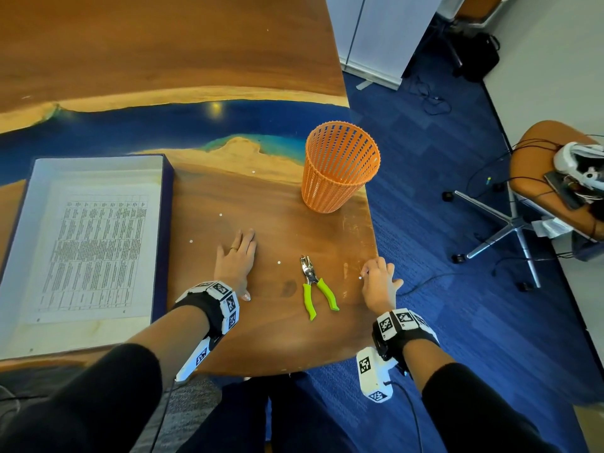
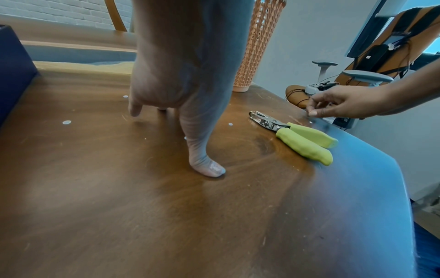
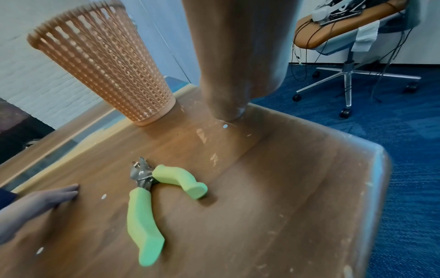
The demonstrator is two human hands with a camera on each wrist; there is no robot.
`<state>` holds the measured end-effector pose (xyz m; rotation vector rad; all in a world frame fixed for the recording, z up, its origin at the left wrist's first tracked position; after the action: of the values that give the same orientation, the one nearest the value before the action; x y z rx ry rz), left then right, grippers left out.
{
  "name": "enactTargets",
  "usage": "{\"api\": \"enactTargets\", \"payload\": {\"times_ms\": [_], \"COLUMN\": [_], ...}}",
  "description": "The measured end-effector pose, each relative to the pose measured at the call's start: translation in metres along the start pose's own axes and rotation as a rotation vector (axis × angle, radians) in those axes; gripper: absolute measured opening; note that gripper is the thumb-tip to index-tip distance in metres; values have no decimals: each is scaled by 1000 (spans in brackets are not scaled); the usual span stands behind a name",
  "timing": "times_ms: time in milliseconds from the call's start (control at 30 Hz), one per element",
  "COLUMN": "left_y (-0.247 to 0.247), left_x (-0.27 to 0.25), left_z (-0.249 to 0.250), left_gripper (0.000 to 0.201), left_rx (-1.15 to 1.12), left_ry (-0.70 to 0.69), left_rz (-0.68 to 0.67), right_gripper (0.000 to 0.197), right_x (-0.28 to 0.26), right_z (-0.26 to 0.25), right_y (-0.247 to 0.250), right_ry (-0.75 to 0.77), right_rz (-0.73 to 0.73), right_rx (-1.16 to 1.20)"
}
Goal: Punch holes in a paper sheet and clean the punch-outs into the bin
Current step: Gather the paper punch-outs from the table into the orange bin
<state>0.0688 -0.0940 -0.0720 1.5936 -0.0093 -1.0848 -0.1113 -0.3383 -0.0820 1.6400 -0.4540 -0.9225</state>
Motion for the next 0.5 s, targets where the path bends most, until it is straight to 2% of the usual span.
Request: {"api": "enactTargets", "payload": {"times_ms": [267,400,500], "left_y": [-1,-1,-1], "left_x": [-1,0,1], "left_z": [-1,-2,-2], "left_gripper": [134,134,135], "left_rx": [-2,-9,-17], "left_ry": [-14,-20,-23], "left_rz": [-8,0,-3], "right_gripper": [22,6,6], "right_x": [4,3,3], "right_z": [0,12,17], "right_y": [27,18,7], "right_ry": [-8,1,-14], "right_rz": [76,21,-21], "right_rx": [238,277,307]}}
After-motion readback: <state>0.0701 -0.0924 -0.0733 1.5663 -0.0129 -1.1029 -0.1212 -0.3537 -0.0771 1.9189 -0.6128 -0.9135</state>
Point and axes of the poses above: each hand's wrist, its own x-axis towards the middle knuckle, its own y-axis out of the back of the hand, z = x × y, the point moved 8 cm from there along x, towards the middle knuckle, and after that the axes turned 10 degrees about -x, right-handed, at the moved point
